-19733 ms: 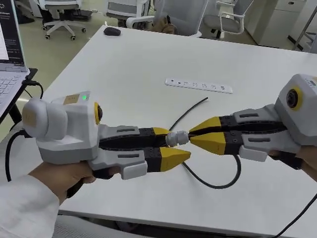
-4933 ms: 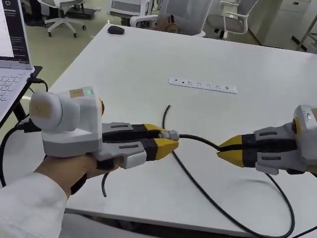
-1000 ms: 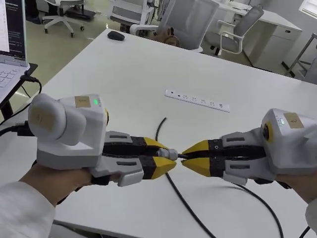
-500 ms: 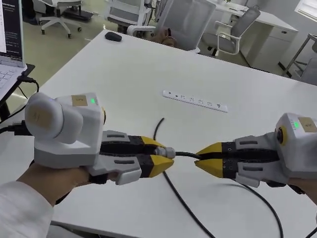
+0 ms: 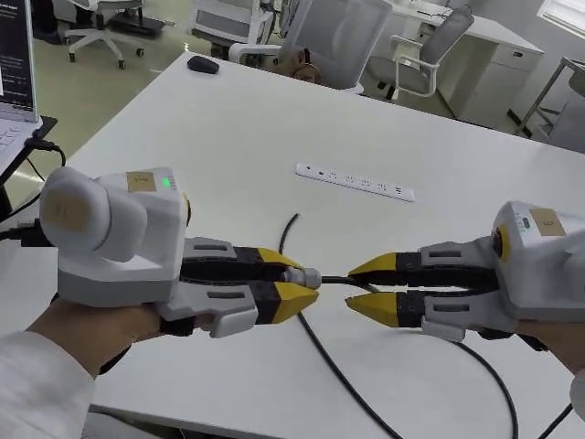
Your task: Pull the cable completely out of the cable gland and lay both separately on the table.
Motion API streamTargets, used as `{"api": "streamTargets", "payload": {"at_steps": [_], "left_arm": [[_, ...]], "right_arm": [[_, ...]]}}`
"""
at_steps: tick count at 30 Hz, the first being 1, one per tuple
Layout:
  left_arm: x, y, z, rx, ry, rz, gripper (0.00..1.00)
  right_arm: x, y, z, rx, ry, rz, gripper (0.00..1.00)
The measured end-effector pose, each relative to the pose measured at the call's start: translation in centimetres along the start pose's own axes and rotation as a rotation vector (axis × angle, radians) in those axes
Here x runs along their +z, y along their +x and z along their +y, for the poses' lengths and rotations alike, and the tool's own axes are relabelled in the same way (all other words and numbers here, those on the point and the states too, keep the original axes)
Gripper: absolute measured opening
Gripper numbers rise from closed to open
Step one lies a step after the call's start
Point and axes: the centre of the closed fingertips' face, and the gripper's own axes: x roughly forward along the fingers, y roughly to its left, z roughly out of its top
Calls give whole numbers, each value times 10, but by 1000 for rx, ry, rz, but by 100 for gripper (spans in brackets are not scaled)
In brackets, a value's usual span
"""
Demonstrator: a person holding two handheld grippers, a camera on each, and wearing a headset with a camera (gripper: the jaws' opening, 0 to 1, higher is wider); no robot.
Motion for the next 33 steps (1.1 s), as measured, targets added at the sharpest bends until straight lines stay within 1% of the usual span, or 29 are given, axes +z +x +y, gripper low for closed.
{"api": "streamTargets", "payload": {"at_steps": [1,3,4,6,8,10,13,18,23,25,26,28,33], "left_arm": [[0,0,0,1,-1,1,17],[0,0,0,-1,-1,1,17],[0,0,0,-2,0,3,17],[-1,0,0,-1,2,7,17],[-1,0,0,0,2,9,17],[-2,0,1,2,0,9,17],[-3,1,1,4,4,16,17],[-2,1,0,0,2,13,17],[-3,1,-1,1,11,17,17],[-3,0,1,9,8,17,18],[-2,-1,3,16,0,9,18],[-2,-2,6,24,-14,5,17],[-2,-3,9,34,-33,3,17]], "right_arm": [[8,2,0,7,-6,-25,15],[14,6,1,21,-25,-33,18],[16,10,4,46,-43,-31,19],[17,15,7,76,-50,-22,16],[18,18,8,93,-54,-19,13],[17,20,10,106,-57,-14,8],[14,21,10,105,-60,-3,8],[13,19,11,100,-63,-4,6],[11,17,11,88,-72,-3,5],[8,17,8,66,-67,2,5],[5,15,5,44,-67,9,5],[2,12,2,21,-51,6,5],[-5,2,-2,-22,-32,10,5]]}}
